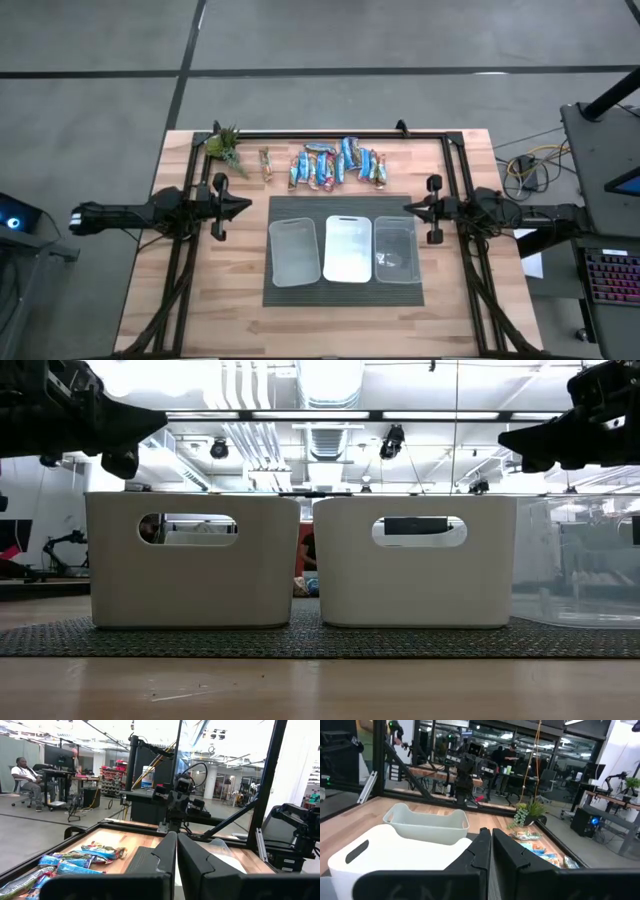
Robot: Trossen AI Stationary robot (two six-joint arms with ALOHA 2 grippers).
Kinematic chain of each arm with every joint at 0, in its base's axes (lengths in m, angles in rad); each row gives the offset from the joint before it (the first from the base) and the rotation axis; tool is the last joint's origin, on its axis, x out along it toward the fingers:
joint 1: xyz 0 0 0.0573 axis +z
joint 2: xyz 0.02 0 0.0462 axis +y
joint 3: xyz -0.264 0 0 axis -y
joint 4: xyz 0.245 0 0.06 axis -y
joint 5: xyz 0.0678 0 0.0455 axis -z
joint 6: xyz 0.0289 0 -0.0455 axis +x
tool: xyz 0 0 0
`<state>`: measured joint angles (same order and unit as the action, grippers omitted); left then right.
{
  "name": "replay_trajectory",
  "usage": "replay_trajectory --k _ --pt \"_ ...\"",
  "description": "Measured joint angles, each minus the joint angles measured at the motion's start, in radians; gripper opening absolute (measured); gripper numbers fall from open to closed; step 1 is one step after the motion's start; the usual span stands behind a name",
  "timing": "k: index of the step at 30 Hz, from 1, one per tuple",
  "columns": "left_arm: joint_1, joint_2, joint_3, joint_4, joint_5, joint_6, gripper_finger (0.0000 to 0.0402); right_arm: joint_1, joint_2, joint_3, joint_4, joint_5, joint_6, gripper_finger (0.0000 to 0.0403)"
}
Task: Pick and place Granola Bars by type
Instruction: Put the red granola bar into the gray bin
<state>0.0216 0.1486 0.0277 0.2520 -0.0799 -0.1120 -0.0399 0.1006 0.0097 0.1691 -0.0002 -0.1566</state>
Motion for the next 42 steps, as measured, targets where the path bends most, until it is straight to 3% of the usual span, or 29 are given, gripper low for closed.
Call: replay_trajectory --k 6,12,17,22,26,36,42 --pt "0.000 0.000 0.000 0.001 0.000 -0.010 0.0000 0.000 0.000 0.000 0.157 0.000 0.065 0.0008" --pt "0.000 0.000 0.000 0.046 0.010 -0.329 0.0000 0.000 0.000 0.000 0.269 0.000 0.079 0.0008" --pt "0.000 0.000 0.000 0.167 0.009 -0.452 0.0000 0.000 0.002 0.000 0.334 0.001 0.099 0.0008" --pt "0.000 0.000 0.000 0.289 -0.016 -0.566 0.0000 0.000 0.000 0.000 0.452 0.002 0.374 0.0008" --pt "0.000 0.000 0.000 0.361 -0.016 -0.573 0.0000 0.000 -0.001 0.000 0.510 0.003 0.545 0.0008" --pt "0.000 0.000 0.000 0.406 -0.020 -0.563 0.0000 0.000 -0.001 0.000 0.578 0.003 0.551 0.0008" --pt "0.000 0.000 0.024 0.428 -0.089 -0.625 0.0000 0.000 0.003 0.044 0.602 0.062 0.624 0.0008"
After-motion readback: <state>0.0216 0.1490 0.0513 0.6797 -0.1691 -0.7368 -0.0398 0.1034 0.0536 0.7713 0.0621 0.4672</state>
